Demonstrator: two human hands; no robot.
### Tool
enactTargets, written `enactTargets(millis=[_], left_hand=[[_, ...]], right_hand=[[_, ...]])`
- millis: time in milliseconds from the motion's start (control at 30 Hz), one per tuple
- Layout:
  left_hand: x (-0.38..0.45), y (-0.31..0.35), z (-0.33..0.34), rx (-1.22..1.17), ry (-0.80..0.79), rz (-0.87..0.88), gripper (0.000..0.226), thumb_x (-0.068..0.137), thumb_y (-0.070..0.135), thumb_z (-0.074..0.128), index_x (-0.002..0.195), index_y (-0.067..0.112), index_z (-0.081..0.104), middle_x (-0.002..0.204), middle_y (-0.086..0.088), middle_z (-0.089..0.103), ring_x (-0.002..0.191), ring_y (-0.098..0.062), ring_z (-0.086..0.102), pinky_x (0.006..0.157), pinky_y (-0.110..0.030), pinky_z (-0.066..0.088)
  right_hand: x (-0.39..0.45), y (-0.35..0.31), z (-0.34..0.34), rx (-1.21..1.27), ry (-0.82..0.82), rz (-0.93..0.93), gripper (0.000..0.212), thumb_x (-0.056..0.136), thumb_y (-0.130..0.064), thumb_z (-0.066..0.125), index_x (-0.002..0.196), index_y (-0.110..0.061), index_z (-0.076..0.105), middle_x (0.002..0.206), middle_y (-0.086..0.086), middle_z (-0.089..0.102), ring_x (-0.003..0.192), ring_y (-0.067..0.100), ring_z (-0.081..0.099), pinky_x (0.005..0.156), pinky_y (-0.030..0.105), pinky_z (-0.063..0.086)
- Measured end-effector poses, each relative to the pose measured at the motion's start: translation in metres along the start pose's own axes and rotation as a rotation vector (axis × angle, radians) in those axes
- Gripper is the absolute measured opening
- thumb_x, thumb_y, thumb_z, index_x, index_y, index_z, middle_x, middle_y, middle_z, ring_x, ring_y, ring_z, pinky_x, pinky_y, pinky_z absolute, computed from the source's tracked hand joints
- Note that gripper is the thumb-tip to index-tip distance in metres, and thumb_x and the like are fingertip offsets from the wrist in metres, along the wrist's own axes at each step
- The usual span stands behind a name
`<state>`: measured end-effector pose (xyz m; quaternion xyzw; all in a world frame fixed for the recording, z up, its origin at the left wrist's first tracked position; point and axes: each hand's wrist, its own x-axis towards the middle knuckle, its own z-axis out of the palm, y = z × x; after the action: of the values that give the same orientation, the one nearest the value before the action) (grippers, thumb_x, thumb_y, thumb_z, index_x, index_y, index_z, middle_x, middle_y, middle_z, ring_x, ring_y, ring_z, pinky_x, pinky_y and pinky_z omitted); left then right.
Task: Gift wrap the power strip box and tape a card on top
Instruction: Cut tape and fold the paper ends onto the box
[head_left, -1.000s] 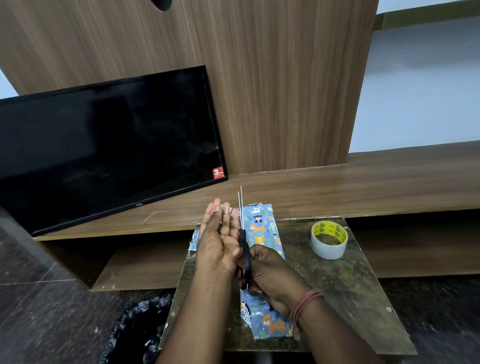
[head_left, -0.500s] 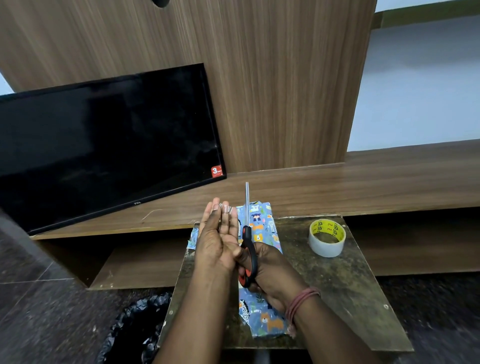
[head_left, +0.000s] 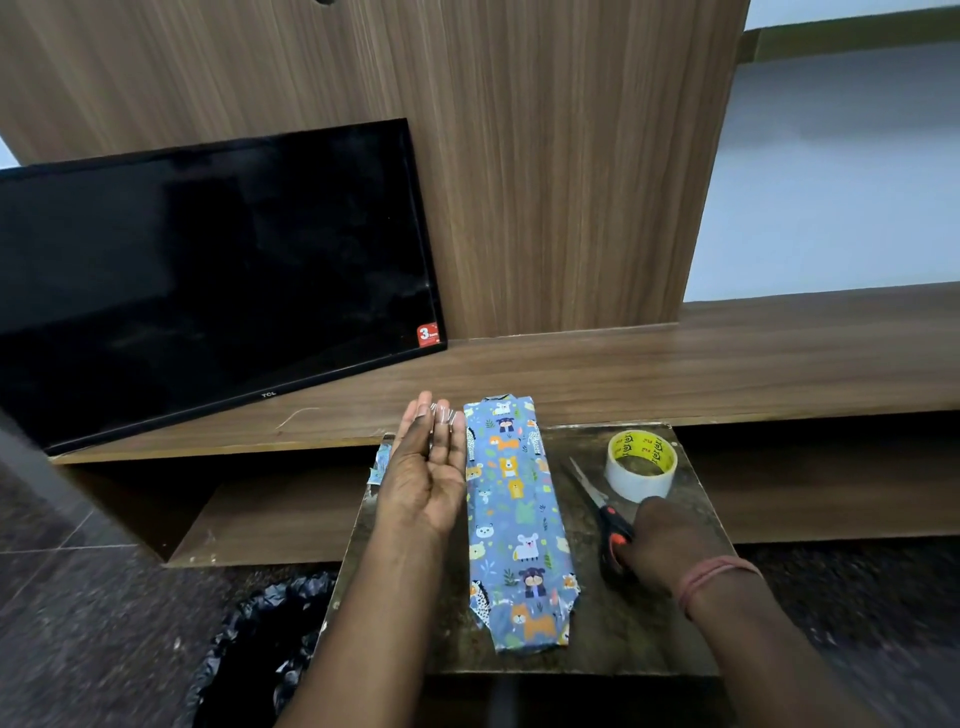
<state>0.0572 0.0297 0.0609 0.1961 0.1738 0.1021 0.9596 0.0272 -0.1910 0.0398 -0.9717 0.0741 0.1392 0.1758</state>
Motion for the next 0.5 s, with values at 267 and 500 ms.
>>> enactTargets(millis=[267,500], left_hand=[[-0.024,-0.01,-0.004,0.058,-0.031,-0.064,0.034,0.098,0.003,0.061,0.131,0.008,0.063,0.135,-0.007,0.066,0.112,-0.014,0.068,0.077,-0.029,0.063],[-0.035,-0.018,-0.008,0.113,-0.07,-0.099,0.033,0.098,0.002,0.059,0.13,0.008,0.063,0.127,-0.005,0.071,0.094,-0.013,0.076,0.082,-0.031,0.063]], right_hand=[[-0.001,-0.012,0.026,-0.057,0.088,0.047,0.024,0.102,-0.026,0.051,0.118,-0.011,0.062,0.125,0.007,0.064,0.118,0.022,0.06,0.09,0.026,0.045],[-0.006,-0.033,0.012,0.299,0.303,-0.128,0.026,0.093,-0.029,0.064,0.083,-0.006,0.067,0.081,0.011,0.068,0.082,0.027,0.067,0.067,0.032,0.048]])
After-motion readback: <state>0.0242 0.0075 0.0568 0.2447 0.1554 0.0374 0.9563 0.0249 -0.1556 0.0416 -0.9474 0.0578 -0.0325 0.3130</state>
